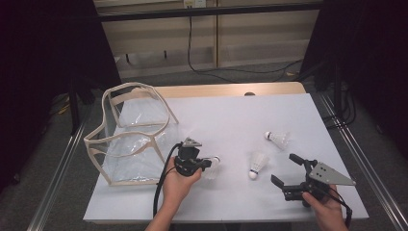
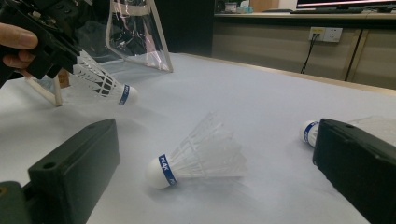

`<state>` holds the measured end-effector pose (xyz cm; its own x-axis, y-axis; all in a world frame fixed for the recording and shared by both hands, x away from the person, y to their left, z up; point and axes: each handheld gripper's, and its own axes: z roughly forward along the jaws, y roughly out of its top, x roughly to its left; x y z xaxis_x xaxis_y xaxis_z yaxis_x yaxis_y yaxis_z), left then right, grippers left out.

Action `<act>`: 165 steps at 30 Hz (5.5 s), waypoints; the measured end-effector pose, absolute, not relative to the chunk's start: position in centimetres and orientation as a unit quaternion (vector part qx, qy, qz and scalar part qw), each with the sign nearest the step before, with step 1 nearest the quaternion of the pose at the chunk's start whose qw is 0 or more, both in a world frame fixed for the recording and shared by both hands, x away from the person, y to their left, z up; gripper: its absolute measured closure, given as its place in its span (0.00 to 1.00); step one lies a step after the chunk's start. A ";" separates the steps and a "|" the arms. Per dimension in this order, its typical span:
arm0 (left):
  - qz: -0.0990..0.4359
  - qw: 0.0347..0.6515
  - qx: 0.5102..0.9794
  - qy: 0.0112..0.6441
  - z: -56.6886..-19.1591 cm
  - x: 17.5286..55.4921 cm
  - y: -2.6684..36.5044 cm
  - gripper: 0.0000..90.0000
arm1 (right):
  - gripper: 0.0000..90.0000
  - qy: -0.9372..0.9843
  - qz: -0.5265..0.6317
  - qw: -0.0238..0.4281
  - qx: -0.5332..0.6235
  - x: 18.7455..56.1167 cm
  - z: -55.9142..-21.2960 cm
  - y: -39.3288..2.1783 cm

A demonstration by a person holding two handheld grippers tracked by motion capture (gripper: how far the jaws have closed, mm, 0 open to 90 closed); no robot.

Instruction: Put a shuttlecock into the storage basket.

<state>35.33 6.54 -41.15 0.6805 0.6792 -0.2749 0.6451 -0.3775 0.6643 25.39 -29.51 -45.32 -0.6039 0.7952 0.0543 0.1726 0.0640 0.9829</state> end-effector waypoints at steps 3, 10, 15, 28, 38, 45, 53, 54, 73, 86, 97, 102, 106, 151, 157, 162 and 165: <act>0.018 0.388 0.832 0.397 -40.9 35.4 6.6 0.98 | 0.00 0.679 0.584 0.268 0.355 25.4 -45.3 -29.5; 0.015 0.387 0.831 0.399 -40.3 35.6 6.8 0.98 | 0.00 0.677 0.587 0.266 0.357 25.4 -45.3 -29.5; 0.015 0.388 0.831 0.398 -39.7 35.7 6.7 0.98 | 0.00 0.675 0.589 0.266 0.356 25.4 -45.3 -29.5; 0.004 0.390 0.829 0.401 -38.6 36.3 6.5 0.98 | 0.00 0.674 0.591 0.265 0.355 25.3 -45.2 -29.6; 0.005 0.387 0.832 0.397 -37.9 36.5 6.4 0.98 | 0.00 0.674 0.593 0.263 0.354 25.3 -45.2 -29.5; 0.005 0.386 0.835 0.392 -36.9 36.6 6.2 0.98 | 0.00 0.674 0.593 0.263 0.353 25.3 -45.2 -29.5; 0.003 0.386 0.834 0.394 -36.1 36.8 6.3 0.98 | 0.00 0.673 0.593 0.265 0.354 25.3 -45.2 -29.5; 0.003 0.386 0.834 0.394 -36.1 36.8 6.3 0.98 | 0.00 0.674 0.593 0.265 0.354 25.3 -45.2 -29.5; 0.004 0.383 0.833 0.400 -34.7 37.6 6.3 0.98 | 0.00 0.675 0.593 0.263 0.352 25.2 -45.2 -29.5; 0.006 0.384 0.833 0.399 -33.7 38.2 6.2 0.98 | 0.00 0.675 0.593 0.263 0.351 25.2 -45.2 -29.4; 0.007 0.383 0.830 0.405 -32.9 38.8 6.2 0.98 | 0.00 0.675 0.594 0.262 0.351 25.2 -45.2 -29.4; 0.007 0.381 0.830 0.408 -32.7 39.1 6.2 0.98 | 0.00 0.676 0.593 0.263 0.351 25.2 -45.2 -29.4; 0.004 0.381 0.828 0.412 -32.5 39.5 6.2 0.98 | 0.00 0.676 0.593 0.262 0.351 25.2 -45.2 -29.4; -0.011 0.381 0.816 0.434 -28.9 42.0 6.1 0.98 | 0.00 0.673 0.596 0.261 0.351 25.2 -45.1 -29.5; -0.001 0.374 0.820 0.433 -28.3 42.0 6.1 0.98 | 0.00 0.673 0.597 0.262 0.351 25.1 -45.1 -29.5; 0.003 0.372 0.823 0.431 -27.8 42.1 6.2 0.98 | 0.00 0.673 0.597 0.262 0.351 25.1 -45.1 -29.5; 0.004 0.372 0.822 0.431 -27.5 42.1 6.3 0.98 | 0.00 0.673 0.597 0.262 0.350 25.2 -45.1 -29.5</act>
<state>42.10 6.26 -27.49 0.6282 0.7120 -0.3136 0.7056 -0.3515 0.6153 25.15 -29.46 -45.12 -0.6176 0.7837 0.0662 0.1593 0.0423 0.9863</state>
